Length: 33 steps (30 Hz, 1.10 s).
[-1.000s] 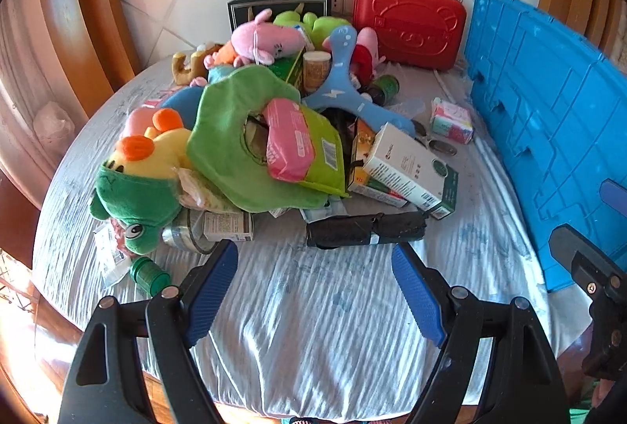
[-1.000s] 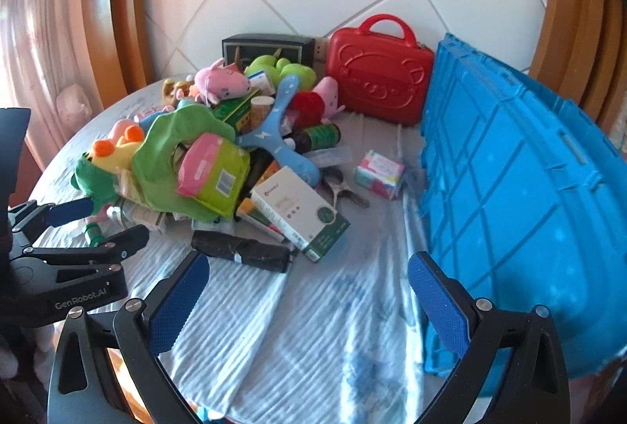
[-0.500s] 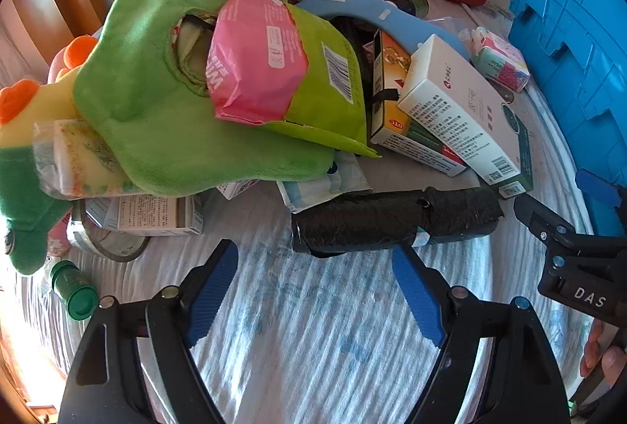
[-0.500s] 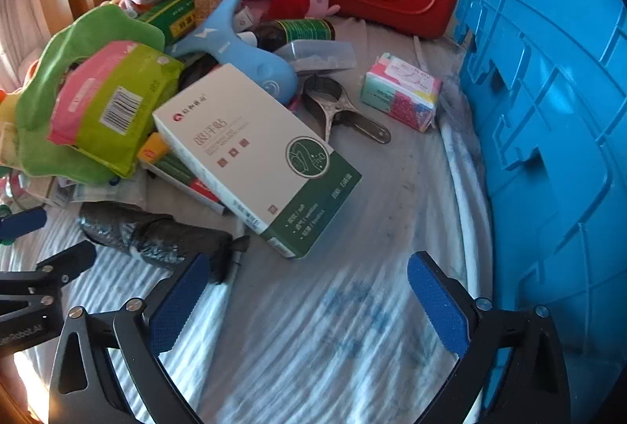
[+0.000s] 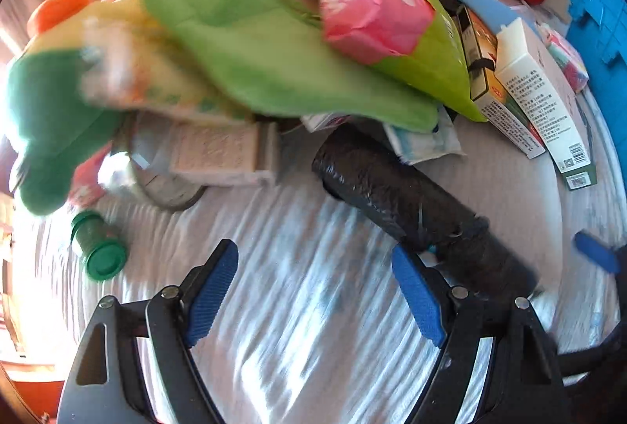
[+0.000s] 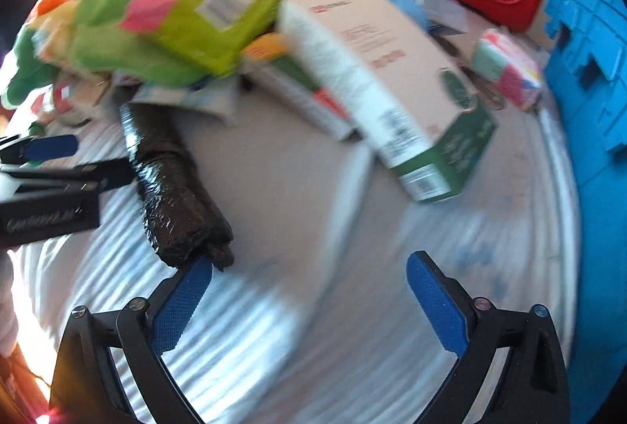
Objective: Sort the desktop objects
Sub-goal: 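Move the left gripper to the black wrapped roll while the right gripper approaches the white-green box, then close the left gripper on the black roll while the right gripper grasps the white-green patch box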
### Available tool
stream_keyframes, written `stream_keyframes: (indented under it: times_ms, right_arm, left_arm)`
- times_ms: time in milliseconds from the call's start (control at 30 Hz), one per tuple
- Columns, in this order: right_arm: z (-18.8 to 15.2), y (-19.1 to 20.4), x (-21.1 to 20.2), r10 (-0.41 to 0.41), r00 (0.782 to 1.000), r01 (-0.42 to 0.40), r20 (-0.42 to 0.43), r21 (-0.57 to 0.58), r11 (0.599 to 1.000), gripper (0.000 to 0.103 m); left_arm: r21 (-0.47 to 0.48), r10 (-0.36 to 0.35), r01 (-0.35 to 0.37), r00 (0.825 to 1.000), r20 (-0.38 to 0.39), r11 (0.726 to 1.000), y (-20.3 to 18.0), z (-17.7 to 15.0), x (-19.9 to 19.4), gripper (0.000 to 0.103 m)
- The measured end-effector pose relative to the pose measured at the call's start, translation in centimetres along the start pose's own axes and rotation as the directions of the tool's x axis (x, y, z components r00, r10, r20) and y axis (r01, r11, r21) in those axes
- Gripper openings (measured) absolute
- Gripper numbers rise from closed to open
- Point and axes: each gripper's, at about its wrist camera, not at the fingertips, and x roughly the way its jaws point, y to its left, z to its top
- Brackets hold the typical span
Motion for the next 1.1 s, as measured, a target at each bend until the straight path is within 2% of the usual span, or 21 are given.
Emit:
stream_keyframes:
  times_ms: [67, 167, 267, 367, 400, 433, 467, 567, 667, 733, 767, 833, 933, 1000, 1100]
  right_arm:
    - [-0.8, 1.3, -0.4, 0.067, 0.998, -0.067, 0.002, -0.023, 0.997, 0.102]
    - [-1.7, 2.6, -1.2, 0.101, 0.995, -0.100, 0.015, -0.049, 0.994, 0.102]
    - [-2.3, 1.9, -2.5, 0.087, 0.996, -0.086, 0.024, -0.025, 0.996, 0.102]
    - [-2.7, -0.5, -4.4, 0.019, 0.999, -0.020, 0.047, 0.016, 1.000, 0.102]
    - [-2.6, -1.5, -5.0, -0.011, 0.998, 0.009, 0.054, 0.031, 0.999, 0.102]
    - [-2.6, -2.5, -5.3, -0.035, 0.997, 0.032, 0.062, 0.050, 0.998, 0.102]
    - [-2.3, -3.7, -5.8, -0.051, 0.996, 0.046, 0.069, 0.072, 0.996, 0.102]
    - [-1.1, -6.0, -6.4, -0.082, 0.992, 0.071, 0.096, 0.106, 0.992, 0.103]
    - [1.1, -7.8, -4.6, -0.095, 0.989, 0.081, 0.117, 0.122, 0.989, 0.103]
    - [2.5, -8.2, -2.6, -0.088, 0.989, 0.071, 0.119, 0.135, 0.988, 0.103]
    - [3.6, -8.2, -1.9, -0.069, 0.992, 0.054, 0.105, 0.138, 0.989, 0.103]
    - [3.9, -6.4, -1.5, 0.025, 0.996, -0.036, 0.090, 0.118, 0.992, 0.103]
    - [3.7, -2.7, -2.6, 0.173, 0.981, -0.174, 0.086, 0.003, 0.985, 0.102]
    - [3.3, -0.9, -3.7, 0.159, 0.983, -0.155, 0.090, -0.052, 0.987, 0.102]
    - [3.4, -1.0, -5.6, 0.015, 0.988, -0.002, 0.153, -0.085, 0.996, 0.103]
  left_arm:
    - [-0.037, -0.012, 0.013, 1.000, 0.024, 0.999, 0.7, -0.8, -1.8, 0.081]
    - [-0.105, -0.069, 0.076, 0.995, 0.069, 0.992, 0.7, -1.2, -4.0, 0.081]
    - [-0.123, -0.145, 0.151, 0.988, 0.054, 0.981, -1.2, 0.0, -3.4, 0.081]
    - [-0.099, -0.181, 0.180, 0.984, 0.005, 0.979, -3.8, 1.2, -1.1, 0.080]
    - [-0.089, -0.195, 0.193, 0.981, -0.011, 0.977, -4.2, 0.9, -1.0, 0.076]
    - [-0.080, -0.194, 0.191, 0.980, -0.038, 0.978, -4.6, 0.8, -0.2, 0.061]
    - [-0.060, -0.181, 0.180, 0.983, -0.008, 0.982, -4.7, 0.6, -0.4, 0.054]
    - [-0.025, -0.129, 0.130, 0.991, 0.020, 0.991, -4.1, 0.3, -0.6, 0.046]
    - [-0.038, -0.060, 0.061, 0.998, 0.031, 0.997, -2.3, 0.4, -0.4, 0.042]
    - [-0.064, -0.069, 0.071, 0.997, 0.035, 0.995, -0.9, 0.7, -0.4, 0.042]
    - [-0.068, -0.071, 0.073, 0.997, 0.034, 0.995, -0.5, 0.9, -0.4, 0.042]
    - [-0.065, -0.075, 0.077, 0.996, 0.038, 0.995, -0.1, 1.0, -0.4, 0.042]
    - [-0.051, -0.078, 0.080, 0.996, 0.043, 0.996, -0.3, 1.2, -0.7, 0.042]
    - [-0.051, -0.093, 0.095, 0.995, 0.043, 0.994, -0.4, 1.4, -0.8, 0.042]
    - [-0.059, -0.127, 0.129, 0.991, 0.046, 0.990, -0.4, 1.9, -1.0, 0.042]
